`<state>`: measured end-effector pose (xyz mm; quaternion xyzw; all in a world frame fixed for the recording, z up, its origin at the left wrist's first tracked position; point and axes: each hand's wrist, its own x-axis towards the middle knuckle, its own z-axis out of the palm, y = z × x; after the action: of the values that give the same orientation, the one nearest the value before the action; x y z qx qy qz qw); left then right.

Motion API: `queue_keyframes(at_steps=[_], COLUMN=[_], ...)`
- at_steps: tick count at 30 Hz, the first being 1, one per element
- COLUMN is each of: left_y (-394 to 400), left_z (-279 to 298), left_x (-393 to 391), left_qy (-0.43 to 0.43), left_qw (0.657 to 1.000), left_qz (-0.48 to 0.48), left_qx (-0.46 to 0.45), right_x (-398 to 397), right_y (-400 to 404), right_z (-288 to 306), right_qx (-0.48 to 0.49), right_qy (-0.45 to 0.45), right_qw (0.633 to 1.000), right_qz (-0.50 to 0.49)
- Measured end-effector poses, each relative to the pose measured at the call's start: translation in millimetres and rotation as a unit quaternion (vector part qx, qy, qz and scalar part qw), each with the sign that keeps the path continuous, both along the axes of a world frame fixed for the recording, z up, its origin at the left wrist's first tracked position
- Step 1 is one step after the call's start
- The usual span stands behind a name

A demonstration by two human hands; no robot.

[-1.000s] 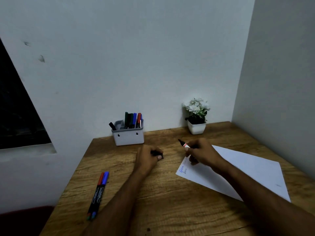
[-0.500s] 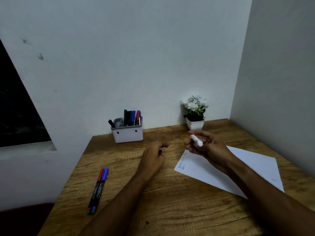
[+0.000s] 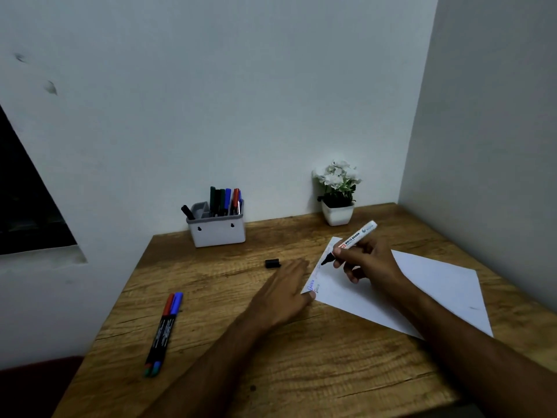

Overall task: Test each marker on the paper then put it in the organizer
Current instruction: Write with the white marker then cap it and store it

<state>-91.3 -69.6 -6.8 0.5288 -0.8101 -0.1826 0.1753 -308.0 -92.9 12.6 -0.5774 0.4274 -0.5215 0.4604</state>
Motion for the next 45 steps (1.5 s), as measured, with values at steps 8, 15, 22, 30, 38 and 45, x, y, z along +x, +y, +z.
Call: queue_keyframes(at_steps=[8,15,22,30,38,45], left_y=[-2,-7,-7,-8,-6,-7], left_z=[-6,-12,-15,-17,-14,-15], left_x=[2,3,3,3,3,3], left_qy=[-0.052,-0.077,-0.086,-0.096,-0.091,-0.097], left_qw=[0.998,0.996,0.995,0.994,0.993,0.993], left_qz=[-0.026,-0.038,-0.041,-0.046,-0.046,-0.048], left_qx=[-0.022,-0.023,-0.035,-0.040,-0.050,-0.051], right_x=[5,7,11,11,10,12], right_y=[-10,-15,-16,-18,-15,-17], right_z=[-2,-21,-22,-25,-25,-26], right_qx=[-0.037,-0.063,-0.062,-0.082,-0.097,-0.091], right_qy=[0.124,0.207,0.220,0.237,0.238,0.250], right_qw=[0.990,0.976,0.973,0.968,0.966,0.964], right_qz=[0.046,-0.018,-0.026,-0.018,-0.012,-0.025])
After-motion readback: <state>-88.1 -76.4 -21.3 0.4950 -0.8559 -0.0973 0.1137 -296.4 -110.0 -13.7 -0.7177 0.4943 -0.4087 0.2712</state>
